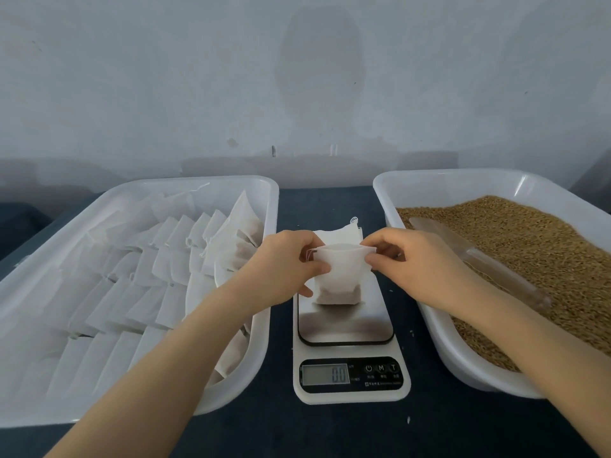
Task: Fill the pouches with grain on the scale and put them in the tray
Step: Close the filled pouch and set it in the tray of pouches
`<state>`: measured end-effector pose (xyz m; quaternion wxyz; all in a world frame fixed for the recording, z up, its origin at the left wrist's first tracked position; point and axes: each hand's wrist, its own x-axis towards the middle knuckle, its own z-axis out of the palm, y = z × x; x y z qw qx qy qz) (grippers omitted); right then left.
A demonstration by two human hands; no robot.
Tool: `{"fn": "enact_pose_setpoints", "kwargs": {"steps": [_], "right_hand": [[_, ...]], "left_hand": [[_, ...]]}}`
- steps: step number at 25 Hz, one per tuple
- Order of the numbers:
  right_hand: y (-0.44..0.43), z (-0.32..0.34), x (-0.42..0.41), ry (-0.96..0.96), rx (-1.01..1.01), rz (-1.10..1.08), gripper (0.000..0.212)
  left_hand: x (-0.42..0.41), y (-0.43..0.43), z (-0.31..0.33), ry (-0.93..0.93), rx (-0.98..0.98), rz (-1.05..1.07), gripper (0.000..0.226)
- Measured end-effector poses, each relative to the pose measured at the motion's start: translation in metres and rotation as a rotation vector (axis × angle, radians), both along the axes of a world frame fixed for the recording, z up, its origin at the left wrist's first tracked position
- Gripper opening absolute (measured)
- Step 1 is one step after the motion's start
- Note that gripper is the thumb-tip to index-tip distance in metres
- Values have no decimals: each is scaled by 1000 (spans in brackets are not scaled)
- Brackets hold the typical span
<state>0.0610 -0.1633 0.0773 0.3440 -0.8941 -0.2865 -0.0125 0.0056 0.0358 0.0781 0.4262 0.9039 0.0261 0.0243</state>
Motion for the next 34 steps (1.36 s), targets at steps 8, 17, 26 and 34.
{"fn": "enact_pose_setpoints", "kwargs": {"steps": [8,17,26,34], "right_hand": [[-1,-2,0,7,10,-9,18],[-1,-3,1,13,4,-2,19],[-1,-3,1,6,1,-1,18],[-1,-2,0,28,17,-4,13]], "left_hand": [[0,0,-2,8,27,-6,11],[1,1,-2,3,30,-11,10],[1,1,-3,3,34,-8,10],[2,1,-4,-1,50,-10,12]]}}
